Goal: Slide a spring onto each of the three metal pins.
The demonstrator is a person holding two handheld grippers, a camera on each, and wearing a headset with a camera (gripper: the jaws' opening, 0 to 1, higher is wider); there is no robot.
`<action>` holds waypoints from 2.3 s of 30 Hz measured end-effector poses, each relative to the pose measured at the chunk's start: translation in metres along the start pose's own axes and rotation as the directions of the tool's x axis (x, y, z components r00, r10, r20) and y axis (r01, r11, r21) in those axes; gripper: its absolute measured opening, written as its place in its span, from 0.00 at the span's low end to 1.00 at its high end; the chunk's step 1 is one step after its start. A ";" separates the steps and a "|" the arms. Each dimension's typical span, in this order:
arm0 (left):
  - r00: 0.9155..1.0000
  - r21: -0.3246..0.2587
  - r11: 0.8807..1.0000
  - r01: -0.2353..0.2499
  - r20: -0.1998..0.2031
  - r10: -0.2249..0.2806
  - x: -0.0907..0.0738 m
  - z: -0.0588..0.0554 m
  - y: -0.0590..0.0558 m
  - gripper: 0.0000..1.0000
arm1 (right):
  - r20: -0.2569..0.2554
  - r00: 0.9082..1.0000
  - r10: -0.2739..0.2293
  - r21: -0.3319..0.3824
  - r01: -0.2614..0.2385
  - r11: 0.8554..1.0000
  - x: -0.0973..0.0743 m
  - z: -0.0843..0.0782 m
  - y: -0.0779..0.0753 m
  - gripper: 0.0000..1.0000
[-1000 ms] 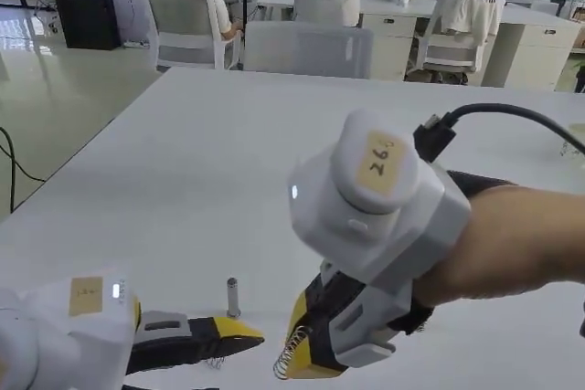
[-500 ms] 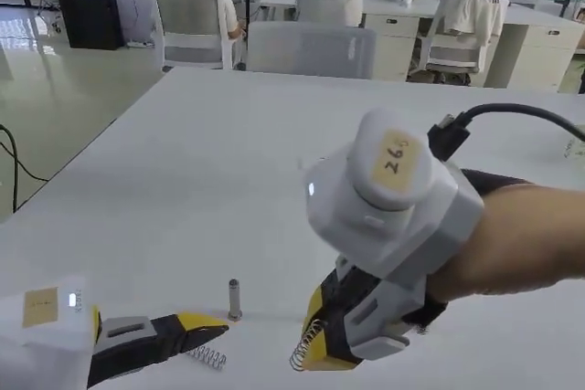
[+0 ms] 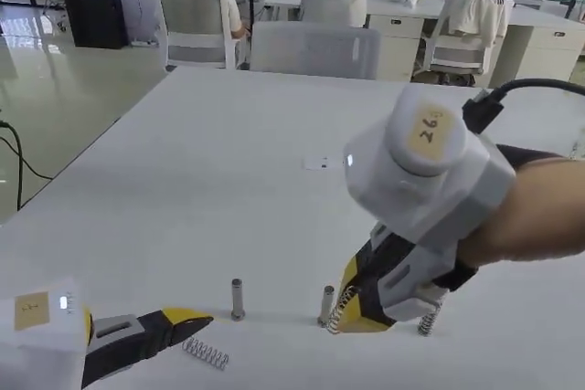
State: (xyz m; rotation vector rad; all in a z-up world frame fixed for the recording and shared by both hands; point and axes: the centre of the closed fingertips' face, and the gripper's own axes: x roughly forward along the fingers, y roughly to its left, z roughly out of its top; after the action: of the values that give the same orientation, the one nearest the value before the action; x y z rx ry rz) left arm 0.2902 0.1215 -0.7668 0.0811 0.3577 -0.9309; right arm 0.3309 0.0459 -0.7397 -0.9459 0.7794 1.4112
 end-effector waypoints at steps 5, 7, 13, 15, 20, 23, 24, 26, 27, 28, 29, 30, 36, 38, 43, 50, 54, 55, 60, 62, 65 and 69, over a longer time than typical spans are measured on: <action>1.000 -0.012 1.000 -0.013 0.005 0.013 -0.002 -0.002 0.002 0.68 | -0.026 0.999 -0.028 0.024 0.029 0.999 -0.003 -0.009 -0.024 0.13; 1.000 -0.018 1.000 -0.018 0.008 0.018 -0.004 -0.002 0.002 0.69 | -0.042 0.999 -0.033 0.024 0.034 0.999 -0.002 -0.012 -0.030 0.13; 0.999 -0.022 0.999 -0.037 -0.003 0.037 -0.008 -0.005 0.006 0.68 | -0.065 0.998 -0.027 0.038 0.029 0.999 0.006 -0.012 -0.045 0.13; 0.999 -0.026 0.999 -0.040 -0.002 0.040 -0.009 -0.006 0.006 0.68 | -0.073 0.997 -0.026 0.036 0.028 0.999 0.010 -0.011 -0.049 0.13; 0.999 -0.030 0.999 -0.041 -0.007 0.041 -0.009 -0.008 0.006 0.69 | -0.089 0.996 -0.014 0.039 0.017 0.999 0.021 -0.008 -0.055 0.13; 0.999 -0.029 0.999 -0.044 -0.006 0.044 -0.010 -0.008 0.006 0.69 | -0.093 0.996 -0.011 0.051 0.016 0.999 0.029 -0.009 -0.062 0.13; 0.999 -0.029 0.999 -0.045 -0.006 0.045 -0.010 -0.008 0.006 0.69 | -0.102 0.995 -0.010 0.052 0.016 0.999 0.031 -0.011 -0.064 0.13; 0.999 -0.029 0.998 -0.047 -0.006 0.047 -0.011 -0.008 0.007 0.69 | -0.122 0.992 -0.012 0.051 0.018 0.999 0.036 -0.015 -0.068 0.13; 0.999 -0.029 0.998 -0.048 -0.006 0.048 -0.011 -0.008 0.008 0.69 | -0.127 0.992 -0.011 0.052 0.018 0.998 0.037 -0.017 -0.069 0.13; 0.999 -0.030 0.998 -0.049 -0.007 0.049 -0.012 -0.009 0.008 0.69 | -0.129 0.992 -0.007 0.057 0.014 0.998 0.039 -0.017 -0.070 0.13; 0.999 -0.031 0.998 -0.049 -0.006 0.049 -0.012 -0.009 0.009 0.68 | -0.129 0.992 -0.002 0.066 0.010 0.998 0.040 -0.018 -0.070 0.13; 0.999 -0.032 0.998 -0.050 -0.007 0.050 -0.013 -0.009 0.009 0.68 | -0.129 0.992 0.001 0.069 0.008 0.998 0.041 -0.018 -0.071 0.13; 0.999 -0.035 0.998 -0.050 -0.008 0.050 -0.013 -0.010 0.010 0.68 | -0.143 0.990 0.005 0.076 0.006 0.997 0.047 -0.022 -0.075 0.13; 0.999 -0.036 0.998 -0.051 -0.008 0.051 -0.014 -0.010 0.010 0.68 | -0.147 0.989 0.008 0.078 0.003 0.997 0.049 -0.023 -0.075 0.13; 0.999 -0.036 0.998 -0.051 -0.010 0.051 -0.014 -0.010 0.011 0.67 | -0.155 0.988 0.013 0.074 -0.001 0.997 0.052 -0.024 -0.075 0.13; 0.999 -0.039 0.998 -0.049 -0.013 0.048 -0.014 -0.011 0.009 0.66 | -0.171 0.985 0.022 0.068 -0.010 0.998 0.060 -0.026 -0.072 0.13; 0.999 -0.039 0.998 -0.053 -0.014 0.053 -0.015 -0.012 0.010 0.66 | -0.189 0.982 0.021 0.058 -0.010 0.998 0.066 -0.029 -0.071 0.13; 0.998 -0.040 0.998 -0.053 -0.014 0.053 -0.015 -0.012 0.010 0.66 | -0.193 0.981 0.020 0.057 -0.010 0.998 0.068 -0.030 -0.071 0.13; 0.998 -0.040 0.998 -0.055 -0.016 0.055 -0.016 -0.012 0.009 0.65 | -0.207 0.978 0.014 0.057 -0.002 0.998 0.076 -0.034 -0.072 0.13; 0.998 -0.040 0.998 -0.056 -0.017 0.055 -0.016 -0.012 0.009 0.65 | -0.216 0.976 0.013 0.051 -0.002 0.999 0.079 -0.036 -0.071 0.13; 0.998 -0.039 0.998 -0.056 -0.018 0.055 -0.015 -0.012 0.009 0.65 | -0.230 0.973 0.008 0.047 0.003 0.999 0.084 -0.038 -0.071 0.13; 0.998 -0.039 0.998 -0.058 -0.017 0.058 -0.016 -0.012 0.010 0.65 | -0.235 0.972 0.008 0.050 0.004 0.999 0.089 -0.040 -0.071 0.13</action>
State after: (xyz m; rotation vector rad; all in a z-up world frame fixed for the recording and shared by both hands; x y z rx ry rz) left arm 0.2863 0.1418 -0.7734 0.0629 0.3867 -0.8660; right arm 0.4092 0.0552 -0.8316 -1.0863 0.9879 1.2886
